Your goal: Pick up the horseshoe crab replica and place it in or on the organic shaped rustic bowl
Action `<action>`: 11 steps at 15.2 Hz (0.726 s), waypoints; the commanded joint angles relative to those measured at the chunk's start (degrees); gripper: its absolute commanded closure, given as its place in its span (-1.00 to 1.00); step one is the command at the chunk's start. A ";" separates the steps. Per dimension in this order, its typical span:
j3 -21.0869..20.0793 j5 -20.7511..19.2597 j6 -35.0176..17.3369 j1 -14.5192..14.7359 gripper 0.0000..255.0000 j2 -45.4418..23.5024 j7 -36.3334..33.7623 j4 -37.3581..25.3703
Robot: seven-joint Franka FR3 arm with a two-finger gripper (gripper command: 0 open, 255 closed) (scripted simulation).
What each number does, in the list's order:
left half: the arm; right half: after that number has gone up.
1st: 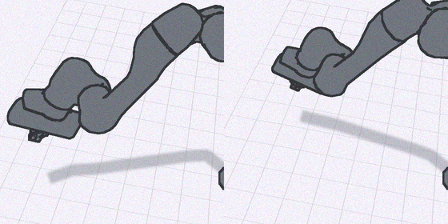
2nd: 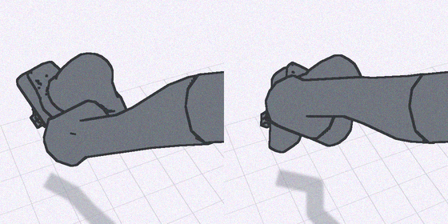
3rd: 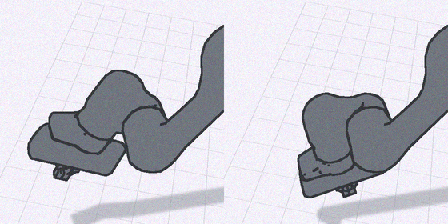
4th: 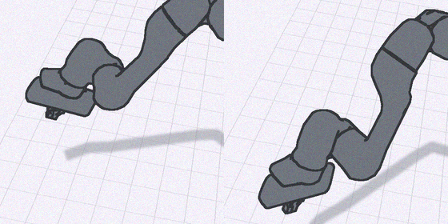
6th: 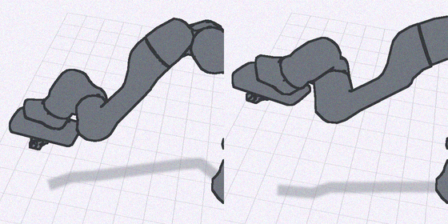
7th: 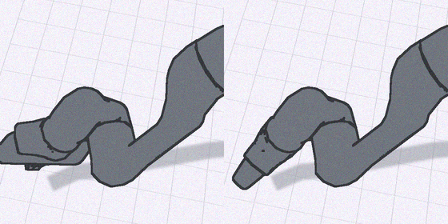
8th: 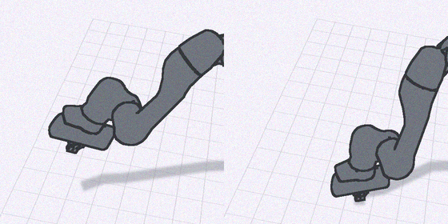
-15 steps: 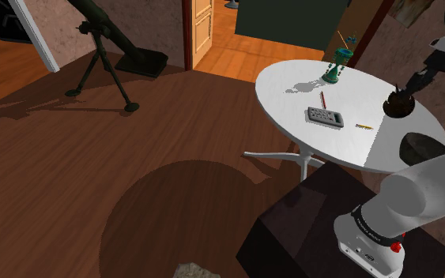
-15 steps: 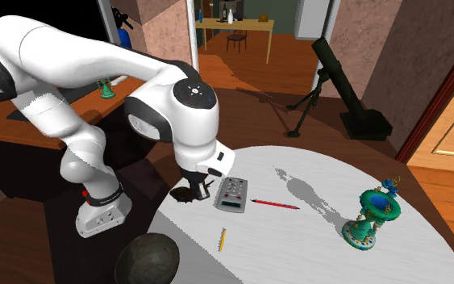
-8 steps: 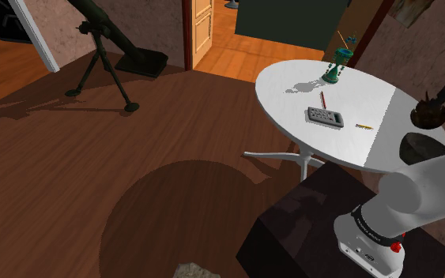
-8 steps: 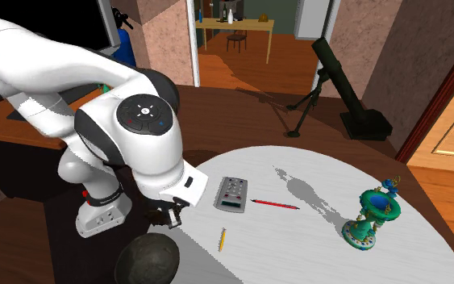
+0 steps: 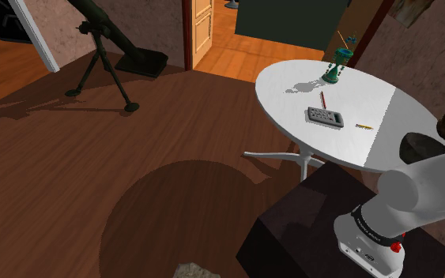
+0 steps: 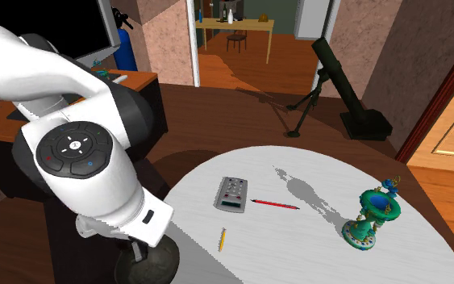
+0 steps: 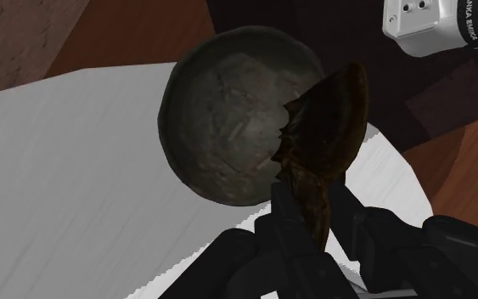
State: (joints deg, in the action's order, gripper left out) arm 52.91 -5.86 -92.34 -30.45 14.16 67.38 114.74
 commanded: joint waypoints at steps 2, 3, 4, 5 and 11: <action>0.67 0.11 -2.04 -0.05 1.00 -0.55 0.69 1.65; 0.83 0.17 -2.81 -0.05 1.00 -0.72 0.82 2.30; 1.01 0.24 -3.58 -0.04 1.00 -0.91 0.96 2.94; 1.19 0.33 -4.36 -0.02 1.00 -1.12 1.12 3.57; 2.43 1.19 -9.03 0.18 1.00 -2.83 2.32 7.09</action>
State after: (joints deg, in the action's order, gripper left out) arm 55.10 -4.85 -100.62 -30.31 11.67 69.43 121.36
